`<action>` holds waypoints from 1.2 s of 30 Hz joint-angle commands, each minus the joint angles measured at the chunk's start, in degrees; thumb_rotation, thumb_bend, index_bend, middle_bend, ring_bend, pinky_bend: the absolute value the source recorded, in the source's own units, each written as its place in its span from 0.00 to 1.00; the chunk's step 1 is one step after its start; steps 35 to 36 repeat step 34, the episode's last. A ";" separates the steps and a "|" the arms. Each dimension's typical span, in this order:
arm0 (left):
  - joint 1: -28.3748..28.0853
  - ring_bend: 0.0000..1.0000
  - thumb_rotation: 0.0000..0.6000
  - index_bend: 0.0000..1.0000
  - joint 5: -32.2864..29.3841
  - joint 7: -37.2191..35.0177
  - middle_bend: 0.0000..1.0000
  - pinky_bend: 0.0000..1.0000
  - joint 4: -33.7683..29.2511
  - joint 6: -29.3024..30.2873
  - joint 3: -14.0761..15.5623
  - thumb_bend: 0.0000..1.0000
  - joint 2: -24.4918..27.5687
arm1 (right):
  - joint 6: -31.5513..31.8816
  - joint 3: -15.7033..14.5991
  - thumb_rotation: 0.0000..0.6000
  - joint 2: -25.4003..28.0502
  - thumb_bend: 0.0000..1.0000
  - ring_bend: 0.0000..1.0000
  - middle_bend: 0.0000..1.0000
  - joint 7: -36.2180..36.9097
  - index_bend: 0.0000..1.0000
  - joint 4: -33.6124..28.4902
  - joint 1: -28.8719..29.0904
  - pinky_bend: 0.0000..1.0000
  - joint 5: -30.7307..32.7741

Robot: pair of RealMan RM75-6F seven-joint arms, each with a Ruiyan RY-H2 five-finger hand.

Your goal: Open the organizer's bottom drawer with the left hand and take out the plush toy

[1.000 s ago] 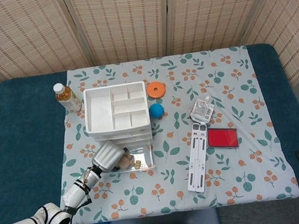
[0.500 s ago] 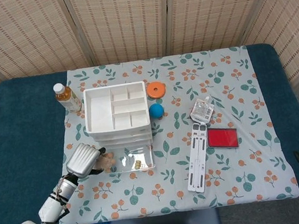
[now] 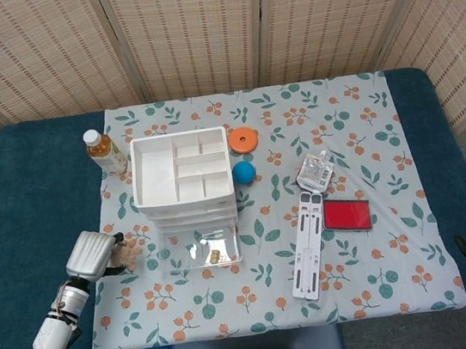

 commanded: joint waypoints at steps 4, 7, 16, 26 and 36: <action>0.85 1.00 1.00 0.33 -4.73 3.31 0.90 1.00 -0.07 -1.82 -1.13 0.24 -1.12 | 0.22 0.01 1.00 0.05 0.34 0.02 0.09 -0.01 0.00 -0.05 -0.09 0.04 0.02; 1.95 0.93 1.00 0.16 -5.56 4.36 0.82 1.00 -0.43 0.33 -1.76 0.24 -1.98 | -0.20 -0.02 1.00 -0.06 0.34 0.02 0.09 0.11 0.00 -0.03 0.09 0.04 0.17; 6.06 0.66 1.00 0.02 -7.35 2.93 0.60 0.99 -4.69 6.20 -3.40 0.24 0.15 | -3.00 -1.03 1.00 0.54 0.34 0.02 0.09 0.62 0.00 -0.26 0.54 0.04 0.98; 12.57 0.59 1.00 0.07 -5.54 3.99 0.53 0.87 -8.26 16.44 -2.70 0.24 2.77 | -9.16 -3.12 1.00 0.97 0.35 0.02 0.09 5.05 0.00 -0.40 3.44 0.04 -0.89; 18.07 0.59 1.00 0.10 -2.20 3.05 0.53 0.85 -12.26 22.32 -0.26 0.24 5.82 | -9.21 -3.27 1.00 -1.66 0.35 0.02 0.09 3.97 0.00 0.79 4.61 0.04 -2.67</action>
